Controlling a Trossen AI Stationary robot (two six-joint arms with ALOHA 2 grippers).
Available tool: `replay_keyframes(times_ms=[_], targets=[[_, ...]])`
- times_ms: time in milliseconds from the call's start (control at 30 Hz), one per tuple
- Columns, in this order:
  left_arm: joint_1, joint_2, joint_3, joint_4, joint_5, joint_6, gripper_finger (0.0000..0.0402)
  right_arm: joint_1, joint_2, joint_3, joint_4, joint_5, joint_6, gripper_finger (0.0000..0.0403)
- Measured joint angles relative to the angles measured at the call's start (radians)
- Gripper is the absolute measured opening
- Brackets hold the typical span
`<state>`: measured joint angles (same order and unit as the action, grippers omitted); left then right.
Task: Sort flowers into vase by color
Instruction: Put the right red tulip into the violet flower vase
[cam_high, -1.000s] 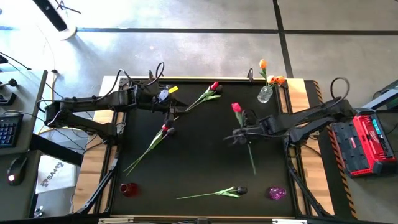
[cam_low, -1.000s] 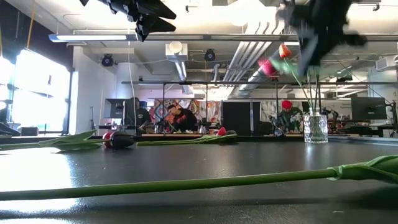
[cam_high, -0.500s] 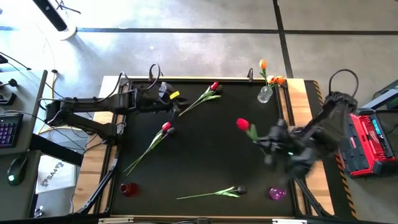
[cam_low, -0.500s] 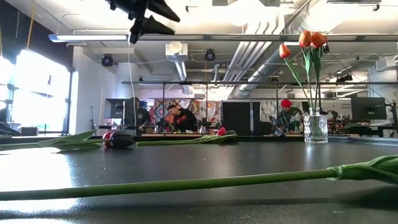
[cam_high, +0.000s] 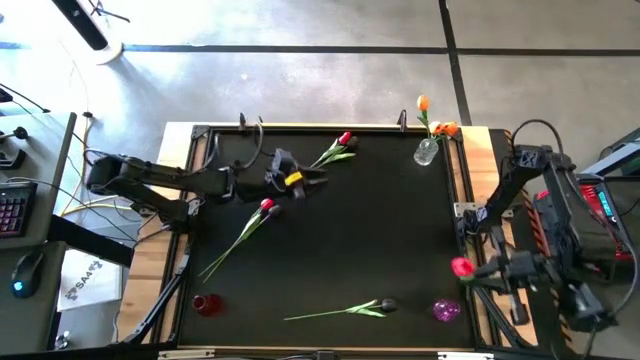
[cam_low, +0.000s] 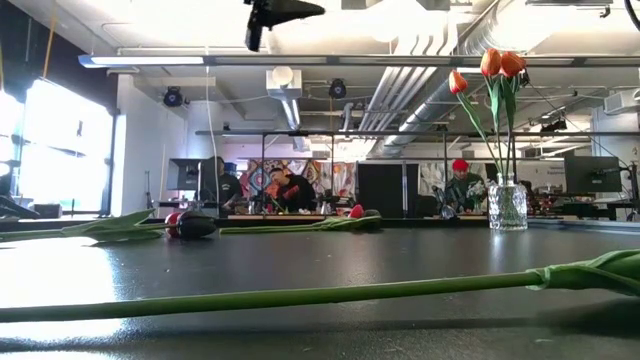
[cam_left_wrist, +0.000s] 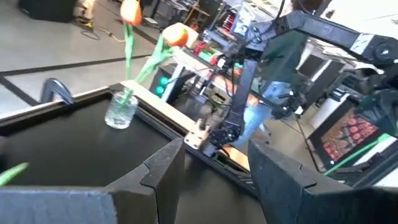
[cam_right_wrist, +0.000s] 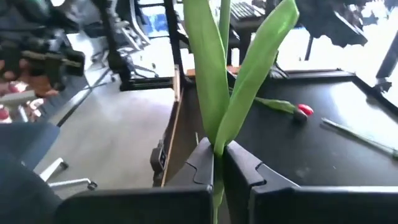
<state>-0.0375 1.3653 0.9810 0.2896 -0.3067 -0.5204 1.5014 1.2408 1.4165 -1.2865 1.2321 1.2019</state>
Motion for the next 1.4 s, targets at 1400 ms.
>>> replay_keyframes(times_ms=[1400], targets=[[-0.049,0.16,0.0,0.127,0.034,0.001,0.0165,0.109,0.031,-0.236,0.39,0.147,-0.215,0.0]])
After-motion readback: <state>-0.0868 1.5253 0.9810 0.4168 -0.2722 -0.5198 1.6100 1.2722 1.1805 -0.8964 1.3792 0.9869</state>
